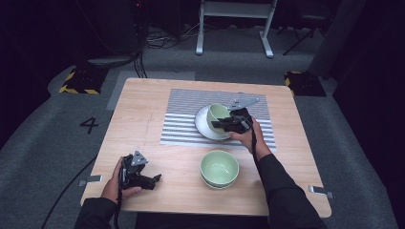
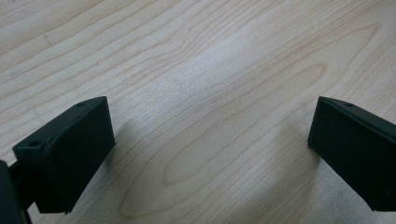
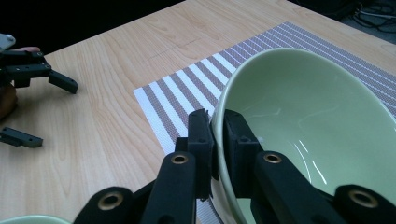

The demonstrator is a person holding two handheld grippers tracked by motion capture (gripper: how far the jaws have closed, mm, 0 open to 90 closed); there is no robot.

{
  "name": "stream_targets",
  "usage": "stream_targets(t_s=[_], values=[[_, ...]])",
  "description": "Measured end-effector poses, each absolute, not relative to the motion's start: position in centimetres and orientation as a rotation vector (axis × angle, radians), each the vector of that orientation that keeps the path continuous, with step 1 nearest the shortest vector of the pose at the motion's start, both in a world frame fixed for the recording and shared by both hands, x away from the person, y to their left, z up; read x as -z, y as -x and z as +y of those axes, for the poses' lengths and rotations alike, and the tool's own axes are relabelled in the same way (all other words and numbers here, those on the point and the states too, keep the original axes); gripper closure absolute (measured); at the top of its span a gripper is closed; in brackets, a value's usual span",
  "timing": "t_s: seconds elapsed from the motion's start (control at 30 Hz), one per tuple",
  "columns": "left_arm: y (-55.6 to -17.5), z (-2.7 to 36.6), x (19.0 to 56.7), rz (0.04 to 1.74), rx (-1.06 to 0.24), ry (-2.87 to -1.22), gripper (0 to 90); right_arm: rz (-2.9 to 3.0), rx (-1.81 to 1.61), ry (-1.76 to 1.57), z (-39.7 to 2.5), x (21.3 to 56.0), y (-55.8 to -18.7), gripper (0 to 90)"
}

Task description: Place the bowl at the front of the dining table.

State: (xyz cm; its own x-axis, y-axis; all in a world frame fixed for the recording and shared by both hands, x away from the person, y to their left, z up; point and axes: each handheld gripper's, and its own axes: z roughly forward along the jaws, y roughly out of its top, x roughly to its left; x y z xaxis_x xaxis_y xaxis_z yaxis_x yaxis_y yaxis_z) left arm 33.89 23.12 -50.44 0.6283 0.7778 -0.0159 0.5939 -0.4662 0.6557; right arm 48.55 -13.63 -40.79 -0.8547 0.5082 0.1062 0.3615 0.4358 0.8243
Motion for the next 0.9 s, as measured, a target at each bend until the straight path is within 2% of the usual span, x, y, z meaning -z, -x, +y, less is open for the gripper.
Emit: stream_targets(t_s=[0.9], values=[[-33.9,23.1,50.4,1.068,-0.379,-2.219,0.4,2.513,-1.256,-0.779,-12.6,43.3,-50.9,82.2]])
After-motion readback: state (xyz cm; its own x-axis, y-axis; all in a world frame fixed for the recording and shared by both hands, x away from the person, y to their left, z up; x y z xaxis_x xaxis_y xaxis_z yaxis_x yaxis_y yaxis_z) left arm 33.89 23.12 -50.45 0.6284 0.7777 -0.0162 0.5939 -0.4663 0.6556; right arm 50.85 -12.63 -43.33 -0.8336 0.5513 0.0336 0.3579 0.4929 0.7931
